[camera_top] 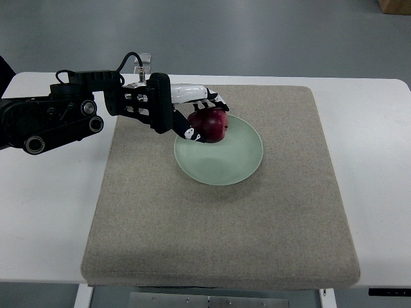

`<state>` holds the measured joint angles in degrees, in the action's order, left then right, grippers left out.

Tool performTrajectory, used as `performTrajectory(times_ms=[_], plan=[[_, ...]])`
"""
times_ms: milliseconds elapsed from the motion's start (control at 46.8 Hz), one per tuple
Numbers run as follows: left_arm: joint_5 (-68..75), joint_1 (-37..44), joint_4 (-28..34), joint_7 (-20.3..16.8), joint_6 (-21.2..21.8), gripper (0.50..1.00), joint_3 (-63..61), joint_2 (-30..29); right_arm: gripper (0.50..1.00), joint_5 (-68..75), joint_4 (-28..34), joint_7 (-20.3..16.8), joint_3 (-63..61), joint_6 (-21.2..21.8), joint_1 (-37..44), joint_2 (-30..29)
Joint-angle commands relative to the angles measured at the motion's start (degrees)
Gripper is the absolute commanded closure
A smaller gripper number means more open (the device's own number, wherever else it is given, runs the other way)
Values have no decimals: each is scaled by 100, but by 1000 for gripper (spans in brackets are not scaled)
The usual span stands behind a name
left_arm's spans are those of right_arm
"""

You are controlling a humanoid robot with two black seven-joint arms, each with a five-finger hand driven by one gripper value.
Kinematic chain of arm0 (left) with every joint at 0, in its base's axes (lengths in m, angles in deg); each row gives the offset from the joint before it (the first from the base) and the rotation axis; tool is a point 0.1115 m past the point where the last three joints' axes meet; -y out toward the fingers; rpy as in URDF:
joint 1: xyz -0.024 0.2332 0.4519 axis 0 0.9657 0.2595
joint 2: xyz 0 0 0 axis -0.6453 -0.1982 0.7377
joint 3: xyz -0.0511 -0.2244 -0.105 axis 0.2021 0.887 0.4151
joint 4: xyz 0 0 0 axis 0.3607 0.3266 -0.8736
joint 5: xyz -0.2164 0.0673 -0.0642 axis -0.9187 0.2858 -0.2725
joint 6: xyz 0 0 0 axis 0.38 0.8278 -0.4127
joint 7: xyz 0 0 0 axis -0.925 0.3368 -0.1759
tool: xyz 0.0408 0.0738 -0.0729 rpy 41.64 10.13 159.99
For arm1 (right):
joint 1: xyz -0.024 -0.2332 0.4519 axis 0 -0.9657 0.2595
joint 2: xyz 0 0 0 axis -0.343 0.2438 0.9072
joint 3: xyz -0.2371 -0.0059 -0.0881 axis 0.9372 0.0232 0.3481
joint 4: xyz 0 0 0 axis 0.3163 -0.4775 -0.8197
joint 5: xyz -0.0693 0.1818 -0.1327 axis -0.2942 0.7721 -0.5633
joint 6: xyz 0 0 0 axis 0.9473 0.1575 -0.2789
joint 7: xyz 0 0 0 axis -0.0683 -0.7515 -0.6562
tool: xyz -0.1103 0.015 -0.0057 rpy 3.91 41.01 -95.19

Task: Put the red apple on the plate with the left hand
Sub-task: 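Carry the apple with the left hand onto the green plate, then open the left hand fingers to release the apple on the plate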

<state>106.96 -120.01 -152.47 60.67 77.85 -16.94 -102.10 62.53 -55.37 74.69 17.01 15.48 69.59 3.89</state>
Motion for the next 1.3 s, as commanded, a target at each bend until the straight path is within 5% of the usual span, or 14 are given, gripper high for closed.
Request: performTrajectory(times_ms=[0,790,1282], plan=[[-24,24,46,0,-1,892,-11,1,538,0,0,0,4,-1,0,0],[-24,314,231,0,-10,836,-20,221,536,0,0,0,-4,-1,0,0],[-77,394,266,-9,-10,564,-20,309,536,0,0,0,-4,-1,0,0]])
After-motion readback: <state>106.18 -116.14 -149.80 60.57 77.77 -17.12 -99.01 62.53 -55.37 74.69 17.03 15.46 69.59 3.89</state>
